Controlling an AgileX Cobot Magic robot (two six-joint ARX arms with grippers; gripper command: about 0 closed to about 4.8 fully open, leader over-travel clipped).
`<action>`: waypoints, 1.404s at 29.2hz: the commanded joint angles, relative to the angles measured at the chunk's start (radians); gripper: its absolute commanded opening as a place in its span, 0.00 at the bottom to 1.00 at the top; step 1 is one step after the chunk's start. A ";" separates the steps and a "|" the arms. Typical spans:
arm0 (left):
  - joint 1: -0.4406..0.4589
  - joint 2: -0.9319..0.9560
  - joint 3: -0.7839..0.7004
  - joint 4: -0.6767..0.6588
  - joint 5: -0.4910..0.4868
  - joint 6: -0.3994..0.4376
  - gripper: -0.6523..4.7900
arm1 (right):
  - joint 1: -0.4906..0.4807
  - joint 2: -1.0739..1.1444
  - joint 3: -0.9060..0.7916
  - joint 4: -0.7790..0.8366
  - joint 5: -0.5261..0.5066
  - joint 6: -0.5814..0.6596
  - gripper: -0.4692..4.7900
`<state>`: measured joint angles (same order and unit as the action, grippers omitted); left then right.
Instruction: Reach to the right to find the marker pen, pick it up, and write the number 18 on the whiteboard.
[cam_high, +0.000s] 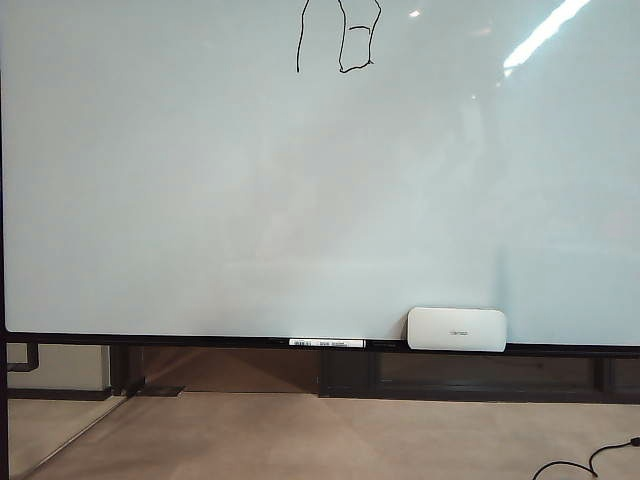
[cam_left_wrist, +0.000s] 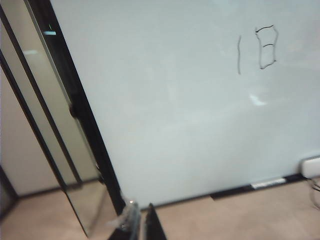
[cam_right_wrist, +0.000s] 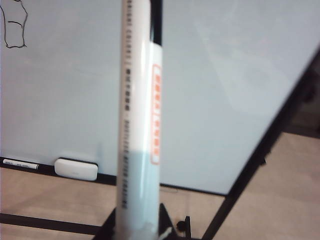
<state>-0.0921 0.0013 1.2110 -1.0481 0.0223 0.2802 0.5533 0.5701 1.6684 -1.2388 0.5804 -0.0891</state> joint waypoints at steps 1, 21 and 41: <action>0.012 0.003 0.063 -0.157 0.030 -0.053 0.16 | -0.003 -0.072 0.000 -0.118 0.000 0.037 0.08; 0.298 0.003 -0.019 -0.163 0.365 -0.354 0.11 | -0.435 -0.565 -0.553 0.035 -0.570 0.068 0.08; 0.348 0.002 -0.780 0.626 0.427 -0.524 0.11 | -0.436 -0.566 -1.335 0.940 -0.601 0.313 0.08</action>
<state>0.2565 0.0036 0.4515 -0.4927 0.4454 -0.2386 0.1169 0.0021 0.3553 -0.3294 -0.0227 0.2379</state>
